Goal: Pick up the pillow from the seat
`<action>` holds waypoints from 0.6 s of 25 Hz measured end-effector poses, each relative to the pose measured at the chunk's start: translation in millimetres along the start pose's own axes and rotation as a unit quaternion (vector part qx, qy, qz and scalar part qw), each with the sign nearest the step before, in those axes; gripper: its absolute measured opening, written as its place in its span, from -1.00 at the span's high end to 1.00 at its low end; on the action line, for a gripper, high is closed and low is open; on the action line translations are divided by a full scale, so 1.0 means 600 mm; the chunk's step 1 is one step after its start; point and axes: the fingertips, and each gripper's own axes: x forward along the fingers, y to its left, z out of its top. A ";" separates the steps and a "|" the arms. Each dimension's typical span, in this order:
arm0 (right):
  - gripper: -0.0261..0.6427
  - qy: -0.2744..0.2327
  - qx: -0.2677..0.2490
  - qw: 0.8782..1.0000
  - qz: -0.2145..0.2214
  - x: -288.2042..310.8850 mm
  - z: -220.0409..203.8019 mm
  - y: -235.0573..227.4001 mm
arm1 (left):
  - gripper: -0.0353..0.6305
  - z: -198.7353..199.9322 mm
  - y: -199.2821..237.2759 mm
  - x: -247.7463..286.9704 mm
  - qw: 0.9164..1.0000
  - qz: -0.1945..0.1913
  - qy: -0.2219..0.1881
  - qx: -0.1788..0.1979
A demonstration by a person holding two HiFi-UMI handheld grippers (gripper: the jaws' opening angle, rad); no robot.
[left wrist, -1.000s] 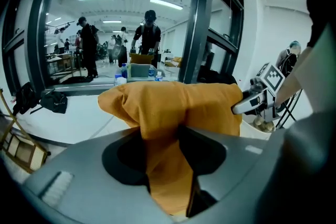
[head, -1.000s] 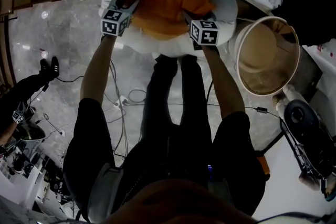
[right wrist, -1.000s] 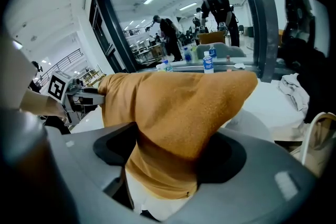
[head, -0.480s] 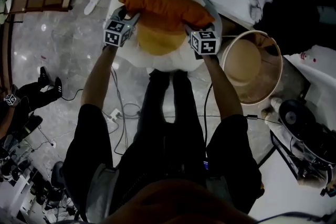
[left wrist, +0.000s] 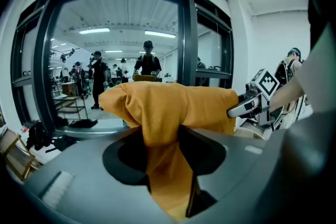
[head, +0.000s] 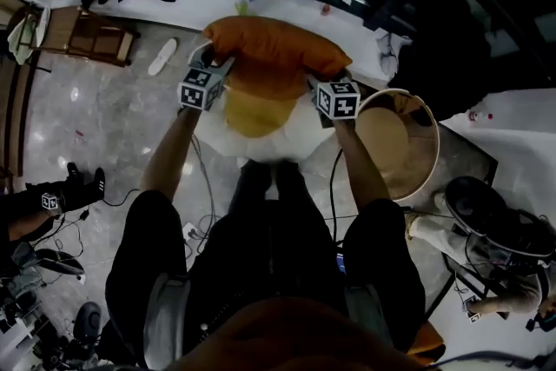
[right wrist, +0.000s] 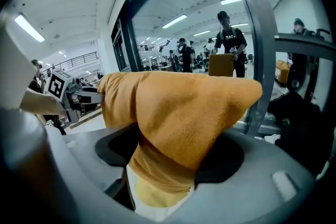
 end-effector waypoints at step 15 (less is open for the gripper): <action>-0.11 -0.134 -0.052 0.989 -0.035 -0.238 0.261 -0.149 | 0.35 0.357 -0.154 0.016 0.995 -0.004 -0.100 0.029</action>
